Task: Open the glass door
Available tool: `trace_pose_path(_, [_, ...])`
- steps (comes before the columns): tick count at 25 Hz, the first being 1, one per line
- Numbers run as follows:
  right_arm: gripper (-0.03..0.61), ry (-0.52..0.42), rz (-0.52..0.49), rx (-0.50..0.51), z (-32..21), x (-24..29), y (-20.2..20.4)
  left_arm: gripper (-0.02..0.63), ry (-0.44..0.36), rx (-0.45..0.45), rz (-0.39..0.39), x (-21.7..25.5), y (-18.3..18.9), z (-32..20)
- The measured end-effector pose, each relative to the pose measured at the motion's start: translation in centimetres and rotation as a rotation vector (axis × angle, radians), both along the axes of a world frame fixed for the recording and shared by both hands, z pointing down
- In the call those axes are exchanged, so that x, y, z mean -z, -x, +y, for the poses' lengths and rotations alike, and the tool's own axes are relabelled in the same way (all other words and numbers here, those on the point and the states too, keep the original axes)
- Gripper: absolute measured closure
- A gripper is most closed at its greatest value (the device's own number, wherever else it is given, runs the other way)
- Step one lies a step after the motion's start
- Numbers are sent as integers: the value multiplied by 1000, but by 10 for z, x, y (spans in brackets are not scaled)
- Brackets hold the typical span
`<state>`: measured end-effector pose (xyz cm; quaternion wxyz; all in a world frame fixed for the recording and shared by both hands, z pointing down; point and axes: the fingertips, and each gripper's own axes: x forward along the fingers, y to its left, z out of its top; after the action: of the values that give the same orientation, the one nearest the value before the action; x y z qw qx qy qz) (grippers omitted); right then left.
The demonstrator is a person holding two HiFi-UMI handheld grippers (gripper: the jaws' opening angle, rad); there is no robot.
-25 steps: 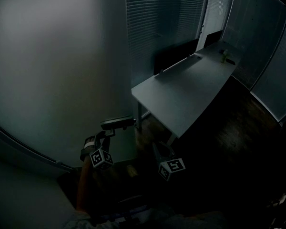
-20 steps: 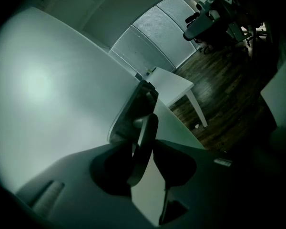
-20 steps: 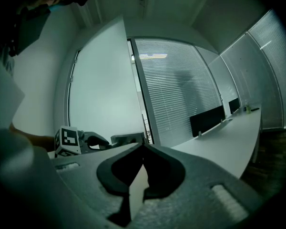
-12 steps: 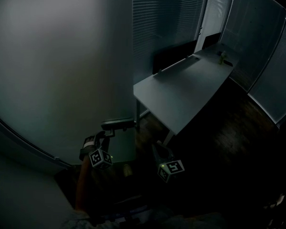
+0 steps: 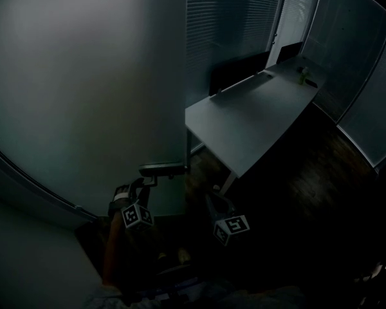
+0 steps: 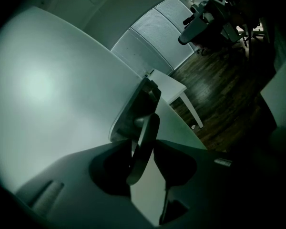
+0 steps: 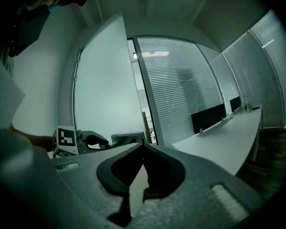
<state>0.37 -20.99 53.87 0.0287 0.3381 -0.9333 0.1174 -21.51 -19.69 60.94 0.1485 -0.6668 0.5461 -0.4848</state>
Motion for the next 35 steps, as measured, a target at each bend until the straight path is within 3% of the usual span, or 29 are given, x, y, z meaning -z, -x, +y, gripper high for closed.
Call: trace_pose_path(35, [580,17,-13,-226,117,-7,-28,466,7,-148,-6,-1,-27,93])
